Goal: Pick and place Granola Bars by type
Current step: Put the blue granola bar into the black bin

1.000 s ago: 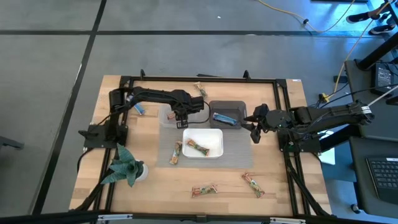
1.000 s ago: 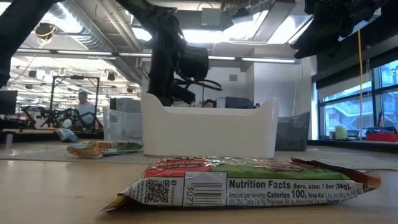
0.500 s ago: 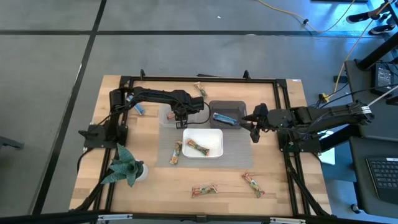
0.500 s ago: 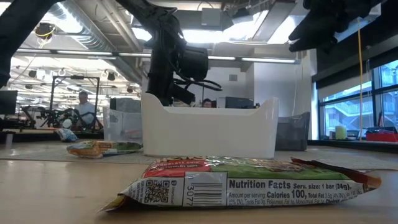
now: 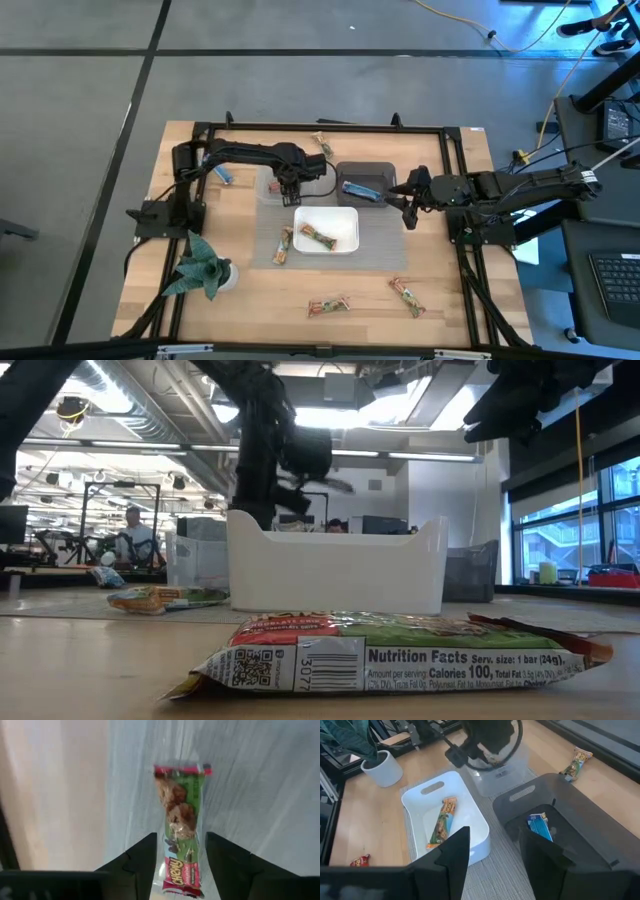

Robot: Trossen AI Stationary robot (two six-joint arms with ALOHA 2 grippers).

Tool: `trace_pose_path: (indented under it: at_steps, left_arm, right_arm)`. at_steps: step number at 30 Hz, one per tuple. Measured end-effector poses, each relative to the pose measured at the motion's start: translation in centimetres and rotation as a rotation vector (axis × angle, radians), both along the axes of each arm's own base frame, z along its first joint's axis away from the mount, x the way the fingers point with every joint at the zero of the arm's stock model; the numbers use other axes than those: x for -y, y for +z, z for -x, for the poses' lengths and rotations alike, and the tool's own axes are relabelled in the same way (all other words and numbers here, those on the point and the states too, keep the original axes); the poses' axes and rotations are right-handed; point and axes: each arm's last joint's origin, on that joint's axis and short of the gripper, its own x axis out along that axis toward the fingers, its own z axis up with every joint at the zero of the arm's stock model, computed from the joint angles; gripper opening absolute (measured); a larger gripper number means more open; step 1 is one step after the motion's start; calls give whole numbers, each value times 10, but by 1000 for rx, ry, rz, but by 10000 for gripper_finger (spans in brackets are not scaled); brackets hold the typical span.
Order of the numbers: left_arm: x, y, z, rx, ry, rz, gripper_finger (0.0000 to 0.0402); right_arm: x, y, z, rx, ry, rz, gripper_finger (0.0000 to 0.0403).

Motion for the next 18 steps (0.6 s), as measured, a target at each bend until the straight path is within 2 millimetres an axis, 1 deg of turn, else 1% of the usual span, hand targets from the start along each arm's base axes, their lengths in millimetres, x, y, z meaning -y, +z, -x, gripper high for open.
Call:
trace_pose_path:
  at_steps: [3, 7, 10, 12, 15, 18]
  left_arm:
    - [2, 24, 7, 61, -28, -7, 171]
    - [5, 69, 24, 169, -81, -67, 173]
    - [9, 103, 44, 237, -116, -127, 173]
    - [12, 122, 58, 269, -121, -168, 173]
    - [16, 147, 78, 323, -121, -244, 173]
    - [21, 167, 95, 397, -112, -291, 173]
  right_arm:
    - [0, 1, -1, 17, 0, -3, 174]
    - [-1, 6, -4, 76, 1, -9, 174]
    - [0, 11, -6, 125, -8, 8, 174]
    - [0, 13, -7, 147, -8, 35, 174]
    - [0, 16, -8, 167, 4, 61, 174]
    - [0, 17, -8, 181, 5, 61, 174]
